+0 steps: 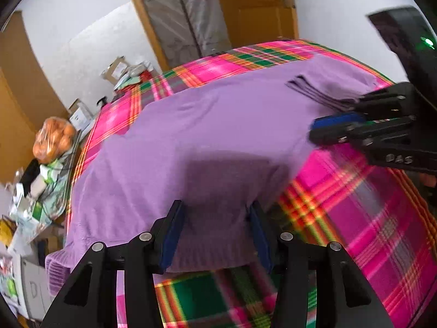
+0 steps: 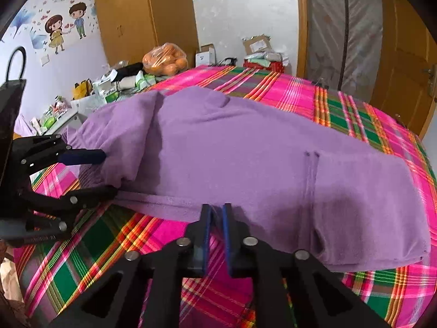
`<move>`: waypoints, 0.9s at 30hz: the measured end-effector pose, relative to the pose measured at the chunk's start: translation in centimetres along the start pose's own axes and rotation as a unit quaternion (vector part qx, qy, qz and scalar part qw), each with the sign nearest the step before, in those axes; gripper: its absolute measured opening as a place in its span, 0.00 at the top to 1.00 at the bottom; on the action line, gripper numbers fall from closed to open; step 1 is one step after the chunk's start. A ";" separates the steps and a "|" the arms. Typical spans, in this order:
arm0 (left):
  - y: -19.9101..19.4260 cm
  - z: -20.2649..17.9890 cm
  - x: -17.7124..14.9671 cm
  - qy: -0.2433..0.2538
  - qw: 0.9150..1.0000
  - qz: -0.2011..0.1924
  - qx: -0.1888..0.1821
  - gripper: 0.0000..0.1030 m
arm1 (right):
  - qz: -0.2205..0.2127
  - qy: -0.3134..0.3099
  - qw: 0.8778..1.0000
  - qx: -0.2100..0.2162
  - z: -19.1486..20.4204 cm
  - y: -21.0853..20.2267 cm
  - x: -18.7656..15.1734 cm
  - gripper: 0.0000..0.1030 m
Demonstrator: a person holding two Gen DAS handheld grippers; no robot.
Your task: Fold clothes
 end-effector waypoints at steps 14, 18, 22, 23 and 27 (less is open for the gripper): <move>0.9 6.2 0.1 -0.065 0.996 0.000 0.054 0.52 | 0.002 -0.005 1.000 0.020 0.2 -0.4 -0.4 0.93; 1.6 8.6 -0.5 -0.099 0.993 0.007 0.059 0.52 | 0.010 -0.026 0.999 0.034 1.6 0.1 -0.7 0.67; 1.4 10.8 0.3 -0.136 0.989 -0.007 0.060 0.53 | 0.031 -0.052 0.997 0.043 2.9 0.7 -1.3 0.44; 1.4 11.2 0.5 -0.140 0.988 -0.008 0.063 0.53 | 0.031 -0.058 0.997 0.043 3.1 0.7 -1.3 0.43; 1.7 12.5 0.9 -0.140 0.987 -0.010 0.076 0.52 | 0.035 -0.068 0.997 0.034 3.2 1.0 -1.3 0.42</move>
Point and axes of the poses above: each gripper's, at about its wrist camera, not at the fingertips, and y roughly the way its jaws point, z to its left, x to its top, the point moved 8 cm from there along y, roughly the way its jaws point, and after that the axes turned 1 degree about -z, right-handed, at the moved point
